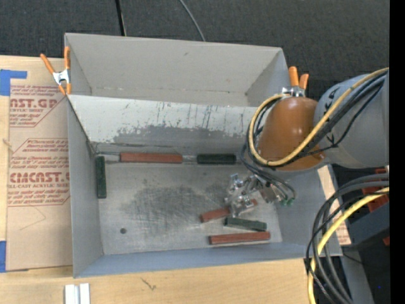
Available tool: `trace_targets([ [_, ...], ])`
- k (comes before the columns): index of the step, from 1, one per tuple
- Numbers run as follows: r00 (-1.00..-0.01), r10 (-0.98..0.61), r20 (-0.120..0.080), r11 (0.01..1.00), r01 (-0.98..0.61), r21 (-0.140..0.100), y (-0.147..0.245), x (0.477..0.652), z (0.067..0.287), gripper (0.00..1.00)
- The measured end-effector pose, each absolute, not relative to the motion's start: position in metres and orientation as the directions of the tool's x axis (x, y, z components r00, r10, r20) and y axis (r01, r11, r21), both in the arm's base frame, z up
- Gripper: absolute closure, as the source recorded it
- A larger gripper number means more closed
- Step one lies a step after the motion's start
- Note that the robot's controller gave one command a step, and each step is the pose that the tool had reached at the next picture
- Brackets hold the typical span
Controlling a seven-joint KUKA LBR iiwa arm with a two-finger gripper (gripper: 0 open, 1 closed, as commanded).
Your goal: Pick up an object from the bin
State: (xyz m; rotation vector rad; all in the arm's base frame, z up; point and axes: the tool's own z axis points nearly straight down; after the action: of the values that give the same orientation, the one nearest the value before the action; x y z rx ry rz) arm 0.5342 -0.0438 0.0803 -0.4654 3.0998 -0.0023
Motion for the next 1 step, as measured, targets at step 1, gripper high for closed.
trace_targets([
  [1, -0.956, -0.294, -0.02, 0.956, -0.294, -0.004, -0.0424, 0.5365, 0.0791, 0.0],
])
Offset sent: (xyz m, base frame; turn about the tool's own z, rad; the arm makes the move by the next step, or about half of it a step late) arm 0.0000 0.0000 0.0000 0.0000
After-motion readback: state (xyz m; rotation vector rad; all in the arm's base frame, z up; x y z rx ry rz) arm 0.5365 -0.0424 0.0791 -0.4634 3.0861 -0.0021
